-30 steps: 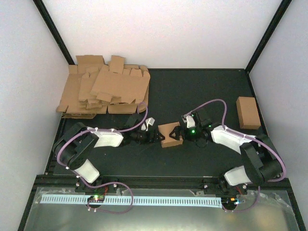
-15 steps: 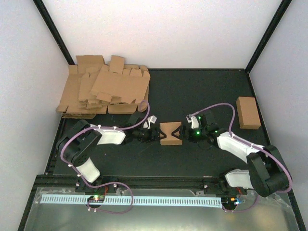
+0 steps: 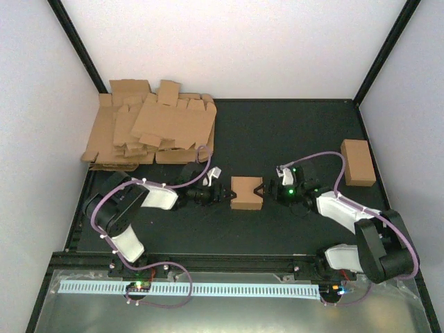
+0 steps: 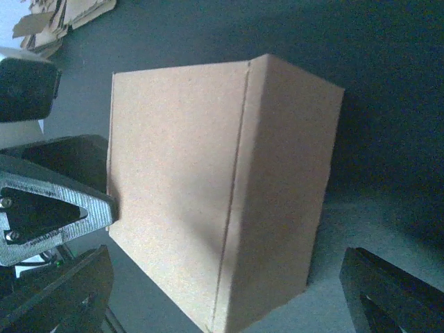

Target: Fold the paper box

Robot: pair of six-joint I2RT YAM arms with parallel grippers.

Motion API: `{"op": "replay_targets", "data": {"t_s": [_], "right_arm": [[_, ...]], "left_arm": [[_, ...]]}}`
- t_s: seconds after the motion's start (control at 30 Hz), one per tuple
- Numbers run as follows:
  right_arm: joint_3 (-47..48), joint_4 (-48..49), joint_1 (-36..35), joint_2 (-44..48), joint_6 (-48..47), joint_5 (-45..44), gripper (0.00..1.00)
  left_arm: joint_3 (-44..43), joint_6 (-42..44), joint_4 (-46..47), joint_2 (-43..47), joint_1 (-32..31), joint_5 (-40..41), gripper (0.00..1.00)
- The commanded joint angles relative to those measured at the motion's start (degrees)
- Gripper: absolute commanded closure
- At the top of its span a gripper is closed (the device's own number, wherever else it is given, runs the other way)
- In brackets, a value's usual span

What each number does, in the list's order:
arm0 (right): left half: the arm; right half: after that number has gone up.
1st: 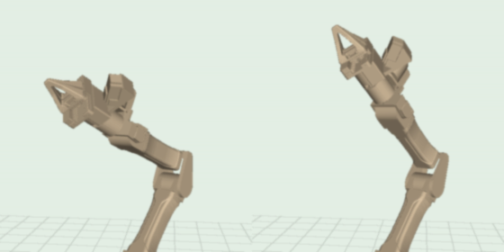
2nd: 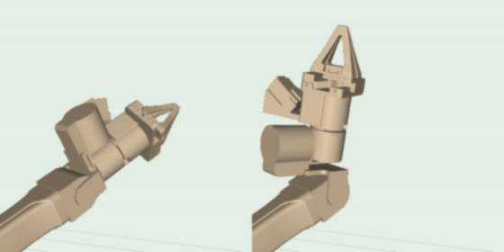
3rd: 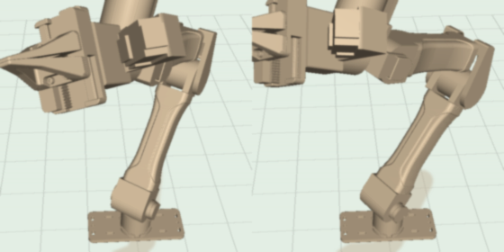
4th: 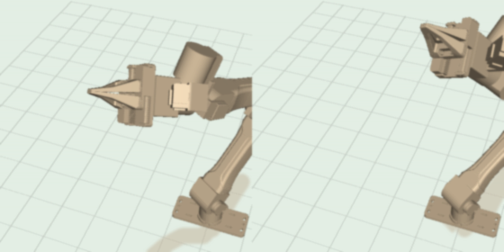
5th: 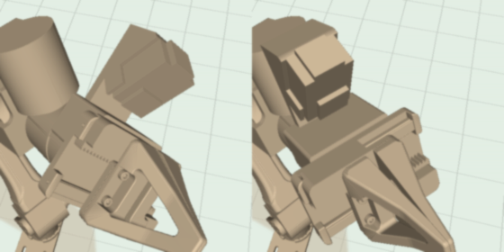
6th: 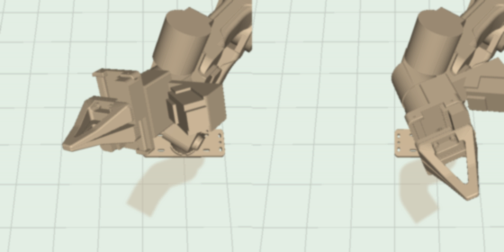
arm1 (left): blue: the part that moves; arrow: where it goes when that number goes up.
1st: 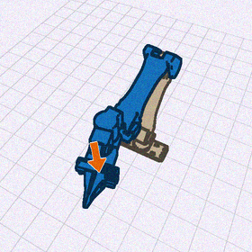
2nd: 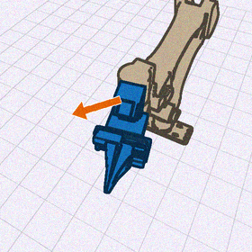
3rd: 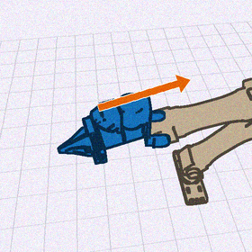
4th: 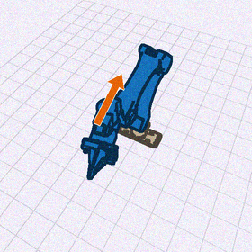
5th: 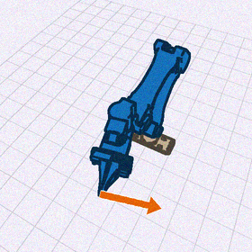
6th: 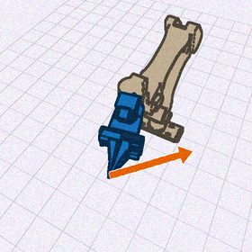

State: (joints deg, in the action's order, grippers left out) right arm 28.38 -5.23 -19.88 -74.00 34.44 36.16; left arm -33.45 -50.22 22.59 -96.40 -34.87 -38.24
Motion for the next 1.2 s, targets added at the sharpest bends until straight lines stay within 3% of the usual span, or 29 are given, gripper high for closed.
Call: {"op": "replay_targets", "data": {"t_s": [0.0, 0.1, 0.3, 0.73, 0.97, 1.17], "right_arm": [[-0.81, 1.11, 1.54, 0.17, -1.09, 0.44, 0.07], [-1.29, 1.55, 1.79, -0.17, -1.38, 0.75, 0.07], [-3.68, 7.25, 2.71, -2.81, 1.03, 5.43, 0.06], [-4.83, 21.81, 2.83, -10.58, 11.88, 14.04, 0.00], [-7.36, 32.41, 2.78, -13.81, 19.34, 17.38, 0.19], [-7.99, 35.43, 2.79, -14.56, 21.64, 17.89, 0.26]], "left_arm": [[1.55, -1.21, 4.71, -1.33, 1.16, -1.72, 0.43], [2.70, -2.30, 6.80, -1.86, 1.81, -2.44, 0.47], [5.68, -5.43, 14.34, -4.44, 3.85, -5.29, 0.63], [7.79, -4.83, 16.02, -4.86, 4.90, -5.96, 0.66], [7.44, -4.54, 16.04, -4.94, 4.90, -6.25, 0.66], [7.11, -4.21, 15.69, -4.48, 5.00, -6.60, 0.66]]}}
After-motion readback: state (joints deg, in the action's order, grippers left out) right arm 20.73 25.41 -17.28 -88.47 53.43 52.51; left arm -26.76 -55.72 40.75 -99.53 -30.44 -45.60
